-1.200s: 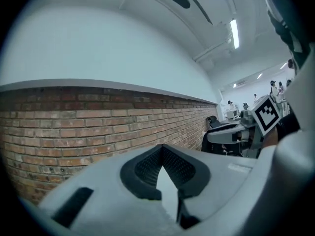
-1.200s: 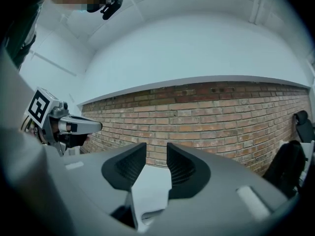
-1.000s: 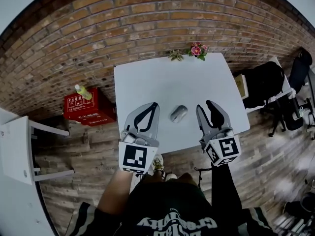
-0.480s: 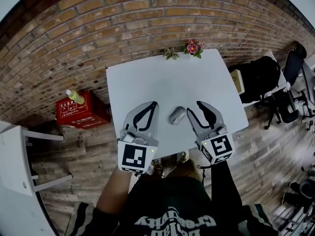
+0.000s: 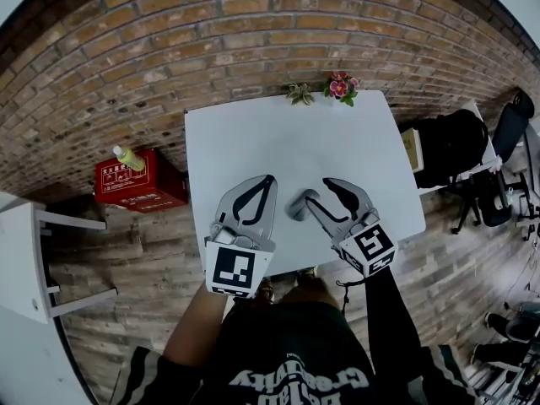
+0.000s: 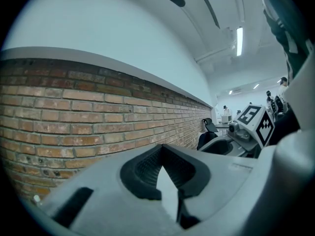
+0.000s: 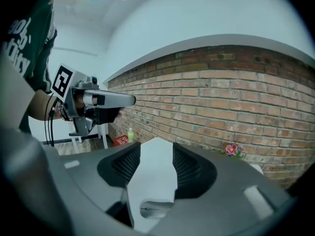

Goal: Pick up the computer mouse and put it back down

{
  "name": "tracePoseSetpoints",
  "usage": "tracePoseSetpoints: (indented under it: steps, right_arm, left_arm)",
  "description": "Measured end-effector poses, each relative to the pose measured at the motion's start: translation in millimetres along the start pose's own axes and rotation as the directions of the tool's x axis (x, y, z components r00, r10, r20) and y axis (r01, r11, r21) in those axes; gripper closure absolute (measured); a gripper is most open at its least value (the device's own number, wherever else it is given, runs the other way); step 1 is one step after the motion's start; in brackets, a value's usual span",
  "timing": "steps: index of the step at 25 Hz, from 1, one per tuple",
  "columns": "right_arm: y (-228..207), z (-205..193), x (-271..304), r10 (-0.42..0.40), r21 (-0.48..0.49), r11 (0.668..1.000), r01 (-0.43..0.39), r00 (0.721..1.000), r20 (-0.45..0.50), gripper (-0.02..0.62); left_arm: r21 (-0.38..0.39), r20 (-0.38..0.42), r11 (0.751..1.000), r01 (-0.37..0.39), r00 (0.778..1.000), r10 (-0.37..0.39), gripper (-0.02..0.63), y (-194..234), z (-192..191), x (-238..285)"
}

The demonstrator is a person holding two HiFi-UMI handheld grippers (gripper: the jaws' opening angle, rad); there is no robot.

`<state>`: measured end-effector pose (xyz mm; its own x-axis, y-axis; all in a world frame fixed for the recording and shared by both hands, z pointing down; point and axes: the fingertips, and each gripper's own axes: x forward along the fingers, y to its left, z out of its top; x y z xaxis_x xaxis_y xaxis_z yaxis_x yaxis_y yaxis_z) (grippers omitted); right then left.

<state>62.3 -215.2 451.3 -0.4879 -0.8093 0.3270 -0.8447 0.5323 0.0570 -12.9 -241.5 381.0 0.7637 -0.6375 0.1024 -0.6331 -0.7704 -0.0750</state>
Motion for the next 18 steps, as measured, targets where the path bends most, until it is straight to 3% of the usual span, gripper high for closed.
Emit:
tracePoseSetpoints:
  steps: [3,6,9,12,18]
  right_arm:
    - [4.6,-15.7,14.0,0.104,-0.017,0.994,-0.106,0.992,-0.064,0.365]
    - [14.3,-41.9,25.5,0.23,-0.062,0.968,-0.244,0.956,-0.181,0.362]
    - [24.1,-67.4,36.7,0.326,-0.147,0.913,-0.379,0.899,-0.294,0.339]
    - [25.1,-96.4,43.0,0.366,-0.237,0.839,-0.49,0.829,-0.422,0.33]
    - [23.4,-143.4,49.7,0.432,-0.256,0.707,-0.659,0.69,-0.581,0.303]
  left_arm:
    - [-0.015,-0.009,1.0,-0.014,1.0,0.014,0.6,-3.2,-3.0,7.8]
    - [-0.017,-0.014,0.999,-0.04,0.999,0.04,0.6,-3.6,-4.5,14.1]
    - [-0.029,-0.033,0.997,-0.076,0.997,0.075,0.601,0.9,-9.0,17.9]
    - [-0.034,-0.048,0.993,-0.11,0.993,0.108,0.6,4.9,-12.5,21.1]
    - [-0.042,-0.098,0.983,-0.177,0.98,0.173,0.6,10.3,-23.6,25.7]
